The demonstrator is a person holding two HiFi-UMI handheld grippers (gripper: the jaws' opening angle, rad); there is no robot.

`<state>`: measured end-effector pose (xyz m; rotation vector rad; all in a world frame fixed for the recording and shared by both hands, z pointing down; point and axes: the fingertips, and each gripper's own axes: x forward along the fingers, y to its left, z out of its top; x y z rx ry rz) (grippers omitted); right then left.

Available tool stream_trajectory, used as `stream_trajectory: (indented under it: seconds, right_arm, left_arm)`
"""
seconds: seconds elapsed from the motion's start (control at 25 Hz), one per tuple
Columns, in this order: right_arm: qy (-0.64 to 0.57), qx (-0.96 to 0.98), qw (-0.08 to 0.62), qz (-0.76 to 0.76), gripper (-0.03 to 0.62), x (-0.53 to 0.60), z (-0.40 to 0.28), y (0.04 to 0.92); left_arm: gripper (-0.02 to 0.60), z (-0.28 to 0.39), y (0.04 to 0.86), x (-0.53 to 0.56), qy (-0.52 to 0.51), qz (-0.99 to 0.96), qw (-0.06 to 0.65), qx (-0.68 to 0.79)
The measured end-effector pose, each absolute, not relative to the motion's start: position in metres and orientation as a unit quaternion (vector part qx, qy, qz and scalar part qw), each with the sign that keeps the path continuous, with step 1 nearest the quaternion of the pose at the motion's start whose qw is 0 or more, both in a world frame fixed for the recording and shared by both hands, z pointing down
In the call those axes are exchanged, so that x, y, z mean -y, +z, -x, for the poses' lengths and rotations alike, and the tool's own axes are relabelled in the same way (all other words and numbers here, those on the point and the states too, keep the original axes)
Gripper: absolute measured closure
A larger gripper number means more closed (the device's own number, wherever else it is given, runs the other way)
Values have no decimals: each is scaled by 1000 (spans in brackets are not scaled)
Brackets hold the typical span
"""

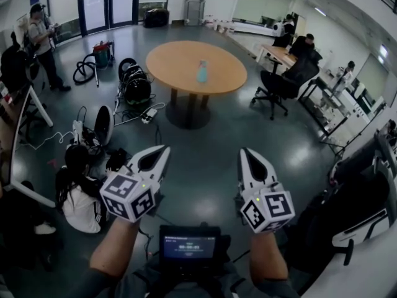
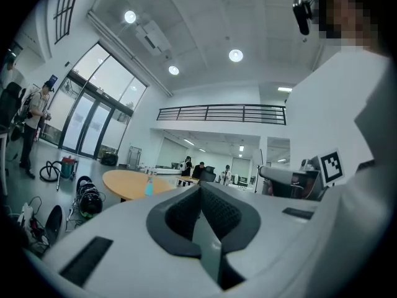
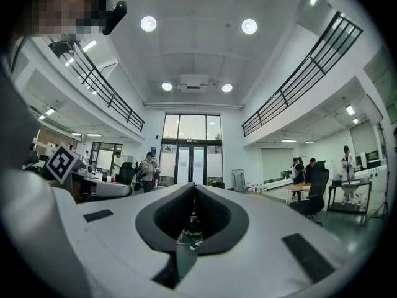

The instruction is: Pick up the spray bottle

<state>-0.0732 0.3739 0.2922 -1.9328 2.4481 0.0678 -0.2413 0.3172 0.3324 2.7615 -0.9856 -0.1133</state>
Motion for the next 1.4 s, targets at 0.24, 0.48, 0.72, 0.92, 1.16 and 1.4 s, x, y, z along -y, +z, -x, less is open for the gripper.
stream_trajectory:
  seconds: [0.24,0.48,0.72,0.92,1.16,1.4]
  right_arm:
    - [18,-797,17,604,582,-342,74,301]
    - [17,-805,22,592,582,-302,58,312]
    - [22,-821,34,570,582,-253,29,309]
    - [34,-827,37,560,582,-215,-6,304]
    - [29,-830,49,555,582,-179,-50,305]
    - [18,-839,54,542,582,-156,-77,313]
  left_arm:
    - [584,243,337,-297,-36,-932,97,348]
    - [584,232,340,-268,-30,-923,88,373]
    - [584,205,340,-220,-37,-913,85,398]
    - [584,173,342,-183,-32,-906,81,415]
    - [584,133,336,-152,-26,-902,72,424]
    - [584,109,338,-134,-13,-895,73,439]
